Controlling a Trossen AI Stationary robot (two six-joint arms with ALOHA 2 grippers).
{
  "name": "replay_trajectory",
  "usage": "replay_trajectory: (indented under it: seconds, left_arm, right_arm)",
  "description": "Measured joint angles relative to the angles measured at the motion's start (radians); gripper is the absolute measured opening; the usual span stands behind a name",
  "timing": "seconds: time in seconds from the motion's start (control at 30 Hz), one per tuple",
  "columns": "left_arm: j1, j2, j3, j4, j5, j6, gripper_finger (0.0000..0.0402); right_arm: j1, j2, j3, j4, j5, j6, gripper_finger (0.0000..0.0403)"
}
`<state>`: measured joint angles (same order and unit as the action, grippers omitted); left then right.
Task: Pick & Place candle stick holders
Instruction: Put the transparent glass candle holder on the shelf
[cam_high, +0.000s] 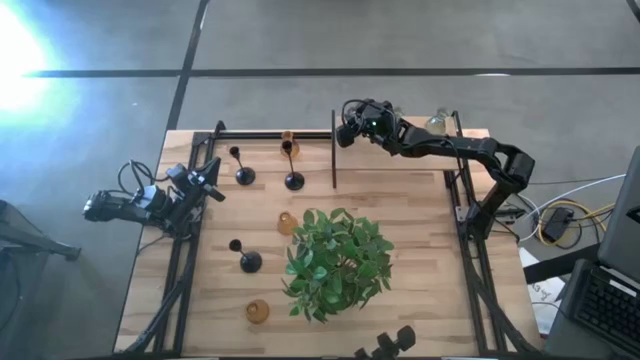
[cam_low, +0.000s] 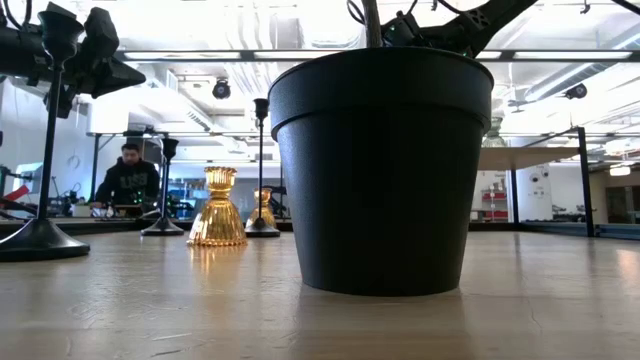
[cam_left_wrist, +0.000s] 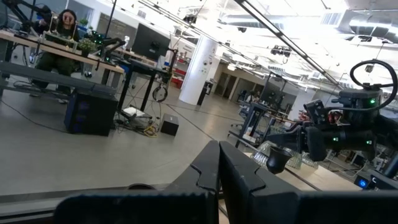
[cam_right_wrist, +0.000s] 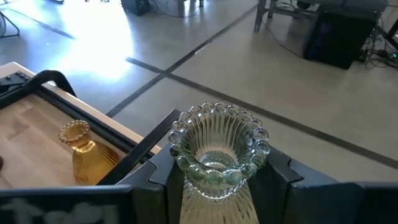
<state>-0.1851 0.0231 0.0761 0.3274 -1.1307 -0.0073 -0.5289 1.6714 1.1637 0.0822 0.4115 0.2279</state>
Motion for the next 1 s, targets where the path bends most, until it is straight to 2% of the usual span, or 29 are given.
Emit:
replay_trajectory:
  seconds: [0.23, 0.6, 1.0]
  left_arm:
    - [0.0, 0.0, 0.0, 0.0, 0.0, 0.0, 0.0012]
    - [0.0, 0.0, 0.0, 0.0, 0.0, 0.0, 0.0012]
    - [0.0, 0.0, 0.0, 0.0, 0.0, 0.0, 0.0012]
  right_arm:
    - [0.0, 0.0, -0.001, -0.002, 0.001, -0.006, 0.016]
    - [0.0, 0.0, -0.001, 0.0, -0.026, -0.021, 0.0163]
    - [0.0, 0.0, 0.0, 0.001, -0.028, -0.031, 0.0242]
